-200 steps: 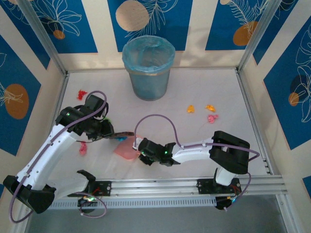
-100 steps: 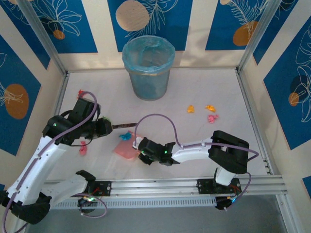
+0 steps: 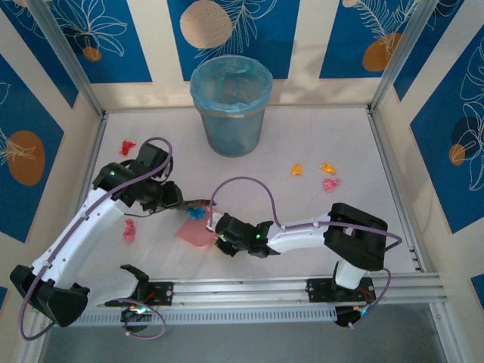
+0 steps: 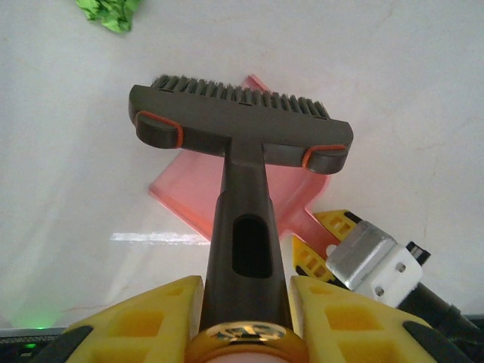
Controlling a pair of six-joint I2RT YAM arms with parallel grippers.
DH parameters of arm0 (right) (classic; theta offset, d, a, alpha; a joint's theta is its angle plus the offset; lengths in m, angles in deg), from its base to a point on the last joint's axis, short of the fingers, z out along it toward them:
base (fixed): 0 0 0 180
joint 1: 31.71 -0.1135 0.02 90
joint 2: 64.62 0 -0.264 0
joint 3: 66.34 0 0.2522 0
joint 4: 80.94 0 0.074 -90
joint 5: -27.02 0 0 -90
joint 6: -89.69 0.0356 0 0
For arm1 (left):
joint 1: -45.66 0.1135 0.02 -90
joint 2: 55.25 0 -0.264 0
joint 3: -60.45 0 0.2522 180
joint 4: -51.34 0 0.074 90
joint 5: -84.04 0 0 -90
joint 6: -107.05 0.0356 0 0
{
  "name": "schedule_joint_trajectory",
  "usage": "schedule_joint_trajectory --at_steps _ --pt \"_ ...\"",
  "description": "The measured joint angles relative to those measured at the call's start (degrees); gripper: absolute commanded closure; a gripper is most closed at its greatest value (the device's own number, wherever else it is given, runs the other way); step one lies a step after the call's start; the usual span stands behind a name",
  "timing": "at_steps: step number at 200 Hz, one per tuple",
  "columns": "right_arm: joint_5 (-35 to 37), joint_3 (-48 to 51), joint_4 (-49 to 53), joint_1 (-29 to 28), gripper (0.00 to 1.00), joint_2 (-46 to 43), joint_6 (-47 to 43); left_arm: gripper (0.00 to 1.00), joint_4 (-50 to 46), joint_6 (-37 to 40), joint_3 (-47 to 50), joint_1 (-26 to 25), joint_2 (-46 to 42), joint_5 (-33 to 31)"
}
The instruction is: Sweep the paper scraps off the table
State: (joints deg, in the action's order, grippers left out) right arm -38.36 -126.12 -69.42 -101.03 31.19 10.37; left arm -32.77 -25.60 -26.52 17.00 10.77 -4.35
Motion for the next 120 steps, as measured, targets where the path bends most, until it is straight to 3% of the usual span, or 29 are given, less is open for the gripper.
schedule_joint_trajectory --at_steps 120 --pt "0.04 0.87 -1.68 0.39 1.0 0.0 3.39 1.0 -0.11 0.66 1.81 0.02 -2.73 7.37"
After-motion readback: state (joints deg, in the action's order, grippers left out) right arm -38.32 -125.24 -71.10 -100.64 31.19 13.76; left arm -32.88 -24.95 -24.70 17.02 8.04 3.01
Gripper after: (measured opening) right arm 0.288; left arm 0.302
